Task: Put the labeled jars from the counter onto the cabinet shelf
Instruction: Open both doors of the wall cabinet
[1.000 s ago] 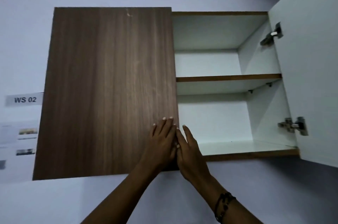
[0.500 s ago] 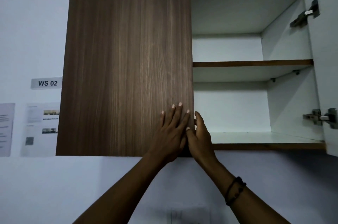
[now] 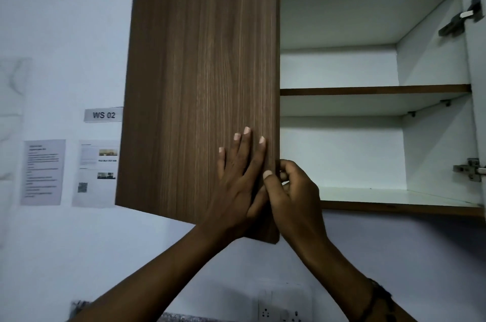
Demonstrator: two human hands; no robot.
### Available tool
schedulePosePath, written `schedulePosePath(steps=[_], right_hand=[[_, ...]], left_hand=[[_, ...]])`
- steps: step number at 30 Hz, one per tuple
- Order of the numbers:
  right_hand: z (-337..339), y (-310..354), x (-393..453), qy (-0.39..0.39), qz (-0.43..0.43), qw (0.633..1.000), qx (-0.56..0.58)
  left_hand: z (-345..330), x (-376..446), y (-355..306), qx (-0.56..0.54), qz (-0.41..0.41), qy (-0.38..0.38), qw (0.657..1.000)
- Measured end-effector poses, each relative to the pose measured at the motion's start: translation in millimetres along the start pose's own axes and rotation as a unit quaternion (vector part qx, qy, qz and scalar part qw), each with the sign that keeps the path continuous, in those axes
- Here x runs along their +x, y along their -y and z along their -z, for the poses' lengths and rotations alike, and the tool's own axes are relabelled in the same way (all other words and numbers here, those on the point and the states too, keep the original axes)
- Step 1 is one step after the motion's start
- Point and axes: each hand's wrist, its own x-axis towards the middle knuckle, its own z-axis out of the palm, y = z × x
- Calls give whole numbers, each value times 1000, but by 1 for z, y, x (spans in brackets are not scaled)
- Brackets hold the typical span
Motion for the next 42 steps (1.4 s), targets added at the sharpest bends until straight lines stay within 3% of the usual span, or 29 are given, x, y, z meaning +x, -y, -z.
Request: schedulePosePath(steps=[9,17,24,31,35,42], right_hand=[[-12,99,-52,13,246,969,14],[-96,158,-68,74,324,933,138],[-170,212,-82,117,346,916,167],[-239,248,-95,247,409,877,46],[-274,251,-102,313,417,853,12],[-292,245,-106,308,429,849,8]], left_hand=[[134,-27,-17,-158,42,-64,984],[239,-49,6,-222,100,-152,958],[333,-73,38,-152,199,-165,954],[410,-98,85,-125,347,-183,911],[423,-115,103,-43,374,-198,905],[420,-123,114,134,341,-215,905]])
